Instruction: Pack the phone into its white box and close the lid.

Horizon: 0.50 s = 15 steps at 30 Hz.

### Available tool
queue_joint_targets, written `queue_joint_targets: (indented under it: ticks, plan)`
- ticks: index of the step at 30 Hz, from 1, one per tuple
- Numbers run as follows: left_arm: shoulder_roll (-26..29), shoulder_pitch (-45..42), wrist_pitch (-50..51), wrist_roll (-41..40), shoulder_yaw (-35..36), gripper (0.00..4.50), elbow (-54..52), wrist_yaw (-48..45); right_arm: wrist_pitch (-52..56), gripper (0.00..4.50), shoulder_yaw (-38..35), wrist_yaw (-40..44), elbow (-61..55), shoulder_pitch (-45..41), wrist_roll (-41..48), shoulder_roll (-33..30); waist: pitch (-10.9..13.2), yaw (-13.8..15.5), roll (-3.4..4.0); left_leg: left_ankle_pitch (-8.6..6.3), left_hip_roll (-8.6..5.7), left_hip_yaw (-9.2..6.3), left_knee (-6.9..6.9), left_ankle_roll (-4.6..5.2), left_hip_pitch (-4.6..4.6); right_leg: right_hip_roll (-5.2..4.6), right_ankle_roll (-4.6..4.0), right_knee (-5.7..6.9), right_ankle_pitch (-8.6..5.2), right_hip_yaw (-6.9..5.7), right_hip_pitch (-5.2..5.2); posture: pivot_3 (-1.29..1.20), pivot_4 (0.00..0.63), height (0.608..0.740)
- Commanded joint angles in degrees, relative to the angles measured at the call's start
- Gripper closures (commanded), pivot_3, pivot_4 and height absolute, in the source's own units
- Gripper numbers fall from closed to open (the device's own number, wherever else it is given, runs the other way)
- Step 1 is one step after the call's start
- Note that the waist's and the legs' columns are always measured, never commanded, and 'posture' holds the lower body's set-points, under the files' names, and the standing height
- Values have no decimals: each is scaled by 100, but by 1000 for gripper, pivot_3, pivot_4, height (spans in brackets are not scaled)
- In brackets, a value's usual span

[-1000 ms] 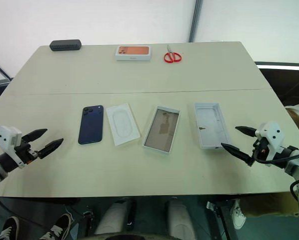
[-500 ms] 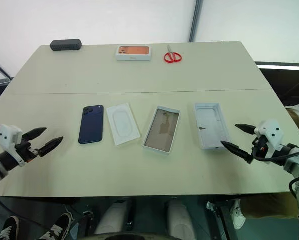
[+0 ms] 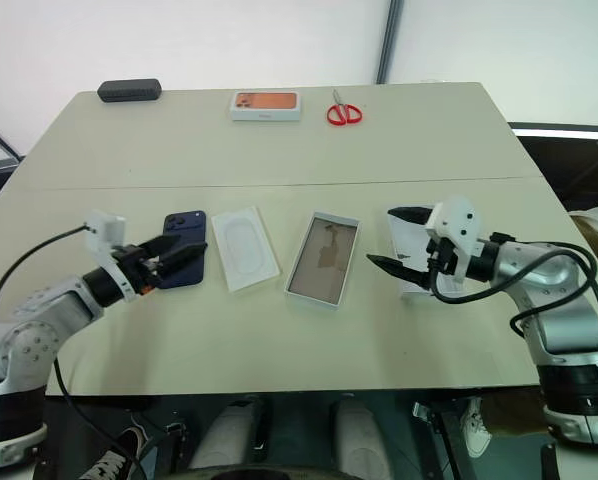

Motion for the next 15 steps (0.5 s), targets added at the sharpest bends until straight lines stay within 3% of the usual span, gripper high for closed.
queue_joint_targets:
  ticks: [1,5,15]
  plan:
    - [-224,-177,403,-82,30,24,-397,721,-46,14,32,16,-105,-92,-6,19,2,26,-6,0,0,-1,1,0,0,0,0,0,0,0,0,0,150,740]
    - [-553,-473,1529,-479,-93,24,-779,1563,-110,14,131,17,-48,-76,-67,64,6,31,-14,0,-6,-5,6,0,-7,-6,0,-1,0,-2,0,0,150,740]
    - [-1198,-616,1861,-1092,401,24,-536,2106,-148,14,128,8,12,-113,-103,151,6,10,-14,0,-4,-3,4,0,-2,21,3,0,4,5,-1,0,150,740]
